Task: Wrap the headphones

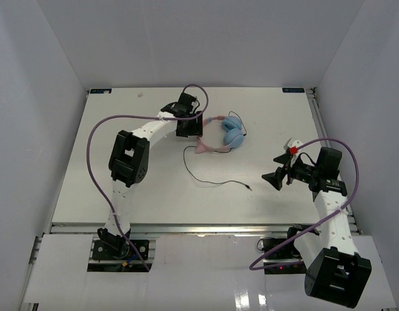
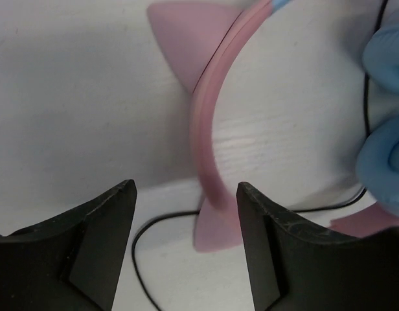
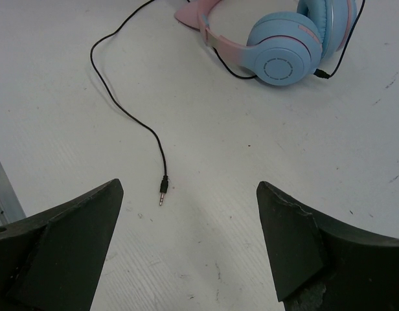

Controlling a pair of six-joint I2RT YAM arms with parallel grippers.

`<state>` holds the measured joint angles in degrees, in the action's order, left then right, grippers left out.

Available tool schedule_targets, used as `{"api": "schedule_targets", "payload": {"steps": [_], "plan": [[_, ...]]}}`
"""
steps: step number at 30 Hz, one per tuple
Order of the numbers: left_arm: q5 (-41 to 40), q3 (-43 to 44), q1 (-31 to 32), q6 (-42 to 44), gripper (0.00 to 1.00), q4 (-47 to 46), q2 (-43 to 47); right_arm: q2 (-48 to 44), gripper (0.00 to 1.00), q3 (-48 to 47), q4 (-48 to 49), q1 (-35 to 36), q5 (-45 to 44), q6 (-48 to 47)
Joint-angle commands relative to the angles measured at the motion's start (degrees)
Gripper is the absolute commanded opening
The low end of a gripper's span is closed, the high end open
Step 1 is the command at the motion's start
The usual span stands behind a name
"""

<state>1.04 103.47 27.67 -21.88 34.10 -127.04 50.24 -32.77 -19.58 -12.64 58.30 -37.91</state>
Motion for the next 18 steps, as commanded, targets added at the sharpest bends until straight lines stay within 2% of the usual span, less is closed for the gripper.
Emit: {"api": "schedule_targets", "payload": {"steps": [1, 6, 10, 12, 16, 18], "plan": [[-4.1, 8.0, 1.4, 0.4, 0.72, 3.7, -4.6, 0.2, 0.9, -0.1, 0.3, -0.1, 1.3, -0.8], [-3.2, 10.6, 1.4, -0.9, 0.65, 4.5, -8.7, 0.2, 0.9, -0.2, 0.3, -0.1, 0.9, -0.7], [-3.9, 9.9, 1.4, -1.6, 0.54, 4.6, -10.1, 0.2, 0.9, -0.3, 0.2, -0.2, 0.8, -0.7], [-4.5, 9.7, 1.4, -1.8, 0.44, 4.5, -10.5, 0.2, 0.9, -0.3, 0.2, -0.2, 0.7, -0.6], [-6.0, 9.6, 1.4, -1.6, 0.08, 4.4, -9.9, 0.2, 0.9, -0.2, 0.2, -0.4, 0.6, -0.5], [-7.1, 9.2, 1.4, -0.7, 0.0, 4.2, -8.9, 0.2, 0.9, -0.2, -0.1, -0.5, 1.0, -0.7]]}}
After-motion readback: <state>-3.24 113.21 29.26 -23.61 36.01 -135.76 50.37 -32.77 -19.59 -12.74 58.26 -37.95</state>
